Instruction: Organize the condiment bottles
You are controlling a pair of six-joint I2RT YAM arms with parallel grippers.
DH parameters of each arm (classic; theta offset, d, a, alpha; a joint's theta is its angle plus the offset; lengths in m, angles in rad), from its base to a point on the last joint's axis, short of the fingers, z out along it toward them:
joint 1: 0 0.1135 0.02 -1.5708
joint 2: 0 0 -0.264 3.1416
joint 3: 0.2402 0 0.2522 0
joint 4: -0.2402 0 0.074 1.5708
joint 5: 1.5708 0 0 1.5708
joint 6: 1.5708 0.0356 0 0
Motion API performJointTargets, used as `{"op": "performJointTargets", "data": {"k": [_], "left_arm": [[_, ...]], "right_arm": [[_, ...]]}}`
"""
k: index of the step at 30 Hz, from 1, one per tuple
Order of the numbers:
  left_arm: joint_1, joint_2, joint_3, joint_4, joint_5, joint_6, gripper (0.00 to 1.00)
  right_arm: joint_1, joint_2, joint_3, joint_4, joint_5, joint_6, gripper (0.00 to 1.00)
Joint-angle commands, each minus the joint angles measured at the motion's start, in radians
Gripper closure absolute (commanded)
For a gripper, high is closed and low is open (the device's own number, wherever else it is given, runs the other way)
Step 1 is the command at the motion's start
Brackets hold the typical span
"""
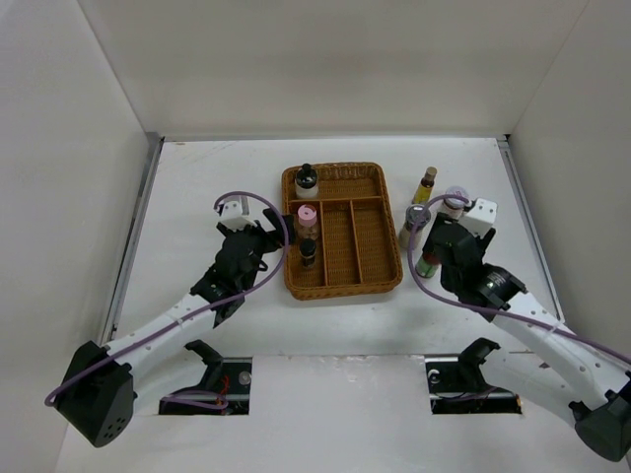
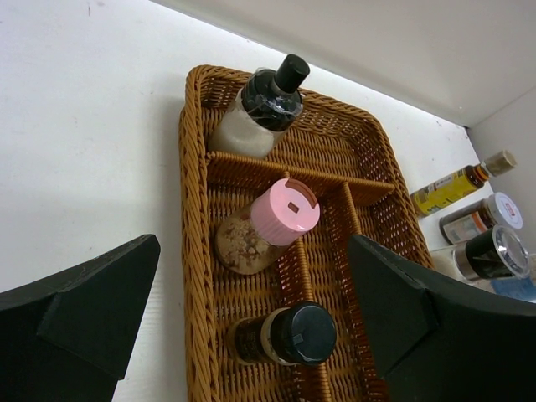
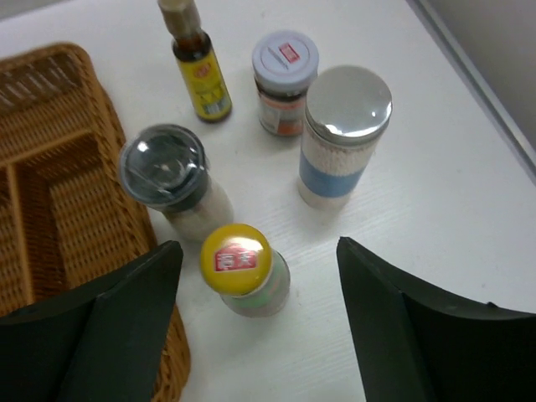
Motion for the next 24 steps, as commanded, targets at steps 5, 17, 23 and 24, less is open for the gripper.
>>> {"op": "performJointTargets", "data": {"k": [5,17,23,24], "left_arm": [[0.002,0.014,0.003,0.054,0.012,-0.011,0.02],[0.0,0.0,-0.002,0.054,0.012,-0.012,0.03],[0.008,-0.013,-0.006,0.057,0.012,-0.014,0.03],[0.009,-0.016,-0.009,0.057,0.012,-0.014,0.03]], "right_arm": [[-0.063,0.001,-0.03,0.071,-0.129,0.025,0.32],[-0.058,0.026,-0.018,0.114,-0.074,-0.007,0.81],[0.135,-0.074,0.163,0.056,0.119,-0.112,0.83],[0.176,-0.059,0.22,0.049,0.13,-0.138,0.83]]}}
